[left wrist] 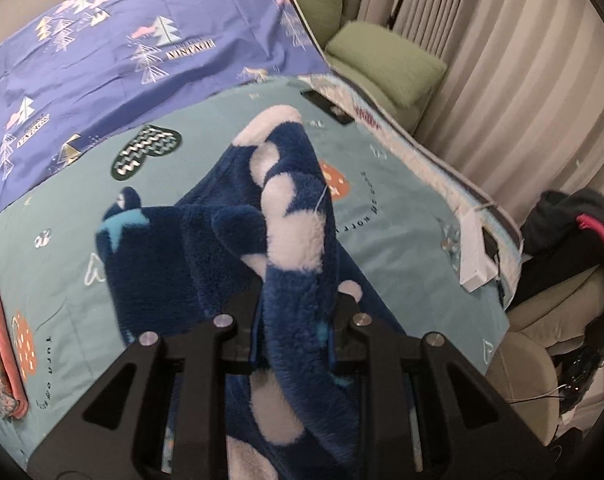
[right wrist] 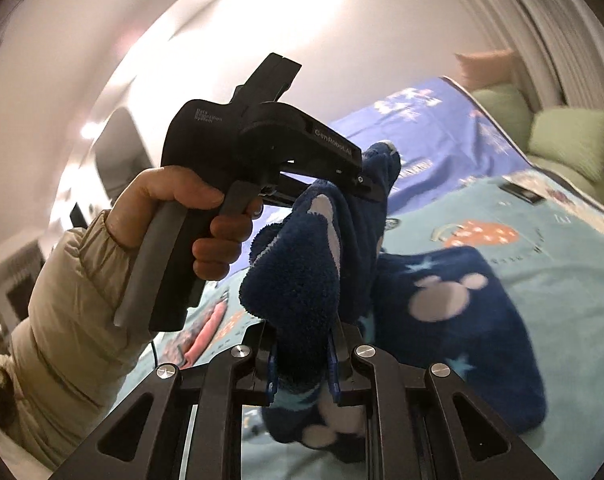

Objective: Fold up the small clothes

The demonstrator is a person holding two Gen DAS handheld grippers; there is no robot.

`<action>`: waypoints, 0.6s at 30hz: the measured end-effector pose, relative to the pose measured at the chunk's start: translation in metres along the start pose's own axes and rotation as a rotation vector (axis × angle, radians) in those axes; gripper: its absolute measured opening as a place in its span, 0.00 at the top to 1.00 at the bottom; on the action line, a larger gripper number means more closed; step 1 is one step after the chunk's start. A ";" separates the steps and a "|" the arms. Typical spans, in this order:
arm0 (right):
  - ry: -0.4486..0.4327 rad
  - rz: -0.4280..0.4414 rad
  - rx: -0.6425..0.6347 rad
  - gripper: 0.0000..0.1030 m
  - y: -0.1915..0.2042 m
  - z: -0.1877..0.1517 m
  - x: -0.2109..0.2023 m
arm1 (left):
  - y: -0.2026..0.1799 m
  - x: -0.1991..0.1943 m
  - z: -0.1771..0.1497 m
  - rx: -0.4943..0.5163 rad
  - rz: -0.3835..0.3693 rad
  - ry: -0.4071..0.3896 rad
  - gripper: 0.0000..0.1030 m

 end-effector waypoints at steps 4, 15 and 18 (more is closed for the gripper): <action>0.008 -0.020 0.077 0.83 -0.028 -0.001 -0.004 | -0.017 0.023 0.004 0.021 0.020 0.042 0.75; 0.030 -0.043 0.204 0.84 -0.076 -0.007 -0.012 | -0.051 0.071 0.005 0.076 0.085 0.114 0.73; 0.049 -0.046 0.248 0.84 -0.087 -0.012 -0.013 | -0.057 0.085 0.003 0.091 0.107 0.130 0.70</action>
Point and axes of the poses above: each gripper's, at about its wrist camera, not at the fingertips, and x roughly the way its jaws point, y to its left, z to its top, the point moved 5 cm from there along x, roughly the way its jaws point, and after that the axes turned 9 degrees about -z, right-handed, at the moved point
